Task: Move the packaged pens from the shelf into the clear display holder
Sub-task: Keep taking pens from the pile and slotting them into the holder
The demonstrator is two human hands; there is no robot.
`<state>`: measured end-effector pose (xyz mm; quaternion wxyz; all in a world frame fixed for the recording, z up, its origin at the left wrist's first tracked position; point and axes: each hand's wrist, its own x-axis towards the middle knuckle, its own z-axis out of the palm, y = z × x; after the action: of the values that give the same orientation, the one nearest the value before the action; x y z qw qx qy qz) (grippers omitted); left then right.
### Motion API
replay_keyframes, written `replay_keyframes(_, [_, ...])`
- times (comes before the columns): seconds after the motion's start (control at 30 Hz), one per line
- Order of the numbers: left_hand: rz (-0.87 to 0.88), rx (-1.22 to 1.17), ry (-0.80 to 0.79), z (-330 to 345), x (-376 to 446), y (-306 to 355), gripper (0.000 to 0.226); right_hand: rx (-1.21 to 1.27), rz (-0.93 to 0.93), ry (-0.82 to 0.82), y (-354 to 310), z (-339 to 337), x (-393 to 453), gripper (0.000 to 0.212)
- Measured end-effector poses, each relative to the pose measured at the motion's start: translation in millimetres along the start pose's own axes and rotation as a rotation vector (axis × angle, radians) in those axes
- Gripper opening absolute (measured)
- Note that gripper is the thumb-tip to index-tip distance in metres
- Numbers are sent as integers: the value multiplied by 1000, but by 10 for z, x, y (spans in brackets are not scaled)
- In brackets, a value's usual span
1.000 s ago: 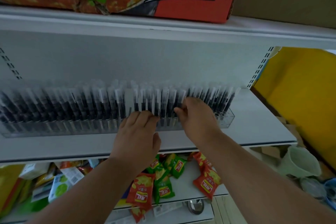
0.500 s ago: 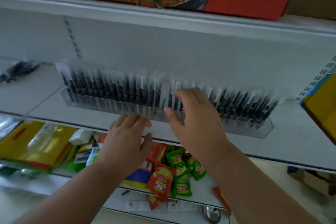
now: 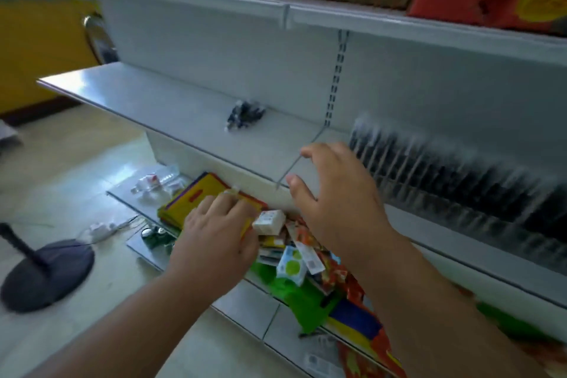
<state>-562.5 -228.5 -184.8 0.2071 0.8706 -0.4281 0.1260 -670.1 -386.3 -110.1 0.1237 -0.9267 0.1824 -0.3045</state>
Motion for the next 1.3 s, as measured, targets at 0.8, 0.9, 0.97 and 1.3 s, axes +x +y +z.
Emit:
replay_keyframes(0.8, [-70,-109,-152,136,1722,-1842,31,1,117,-133,-422,1592,1987,37])
replay_keyframes(0.9, [-58,-126,-236,309,2009,-2022,34,-6,175,-99,-378,1765,2140,36])
replay_keyframes(0.97, [-48,-136,-267,426,2243,-2117,39,-33,213,-72,-366,1845,2205,35])
replay_keyframes(1.3, [100,-48,-436,885,3385,-2238,78,-126,545,111,-347,2091,2299,32])
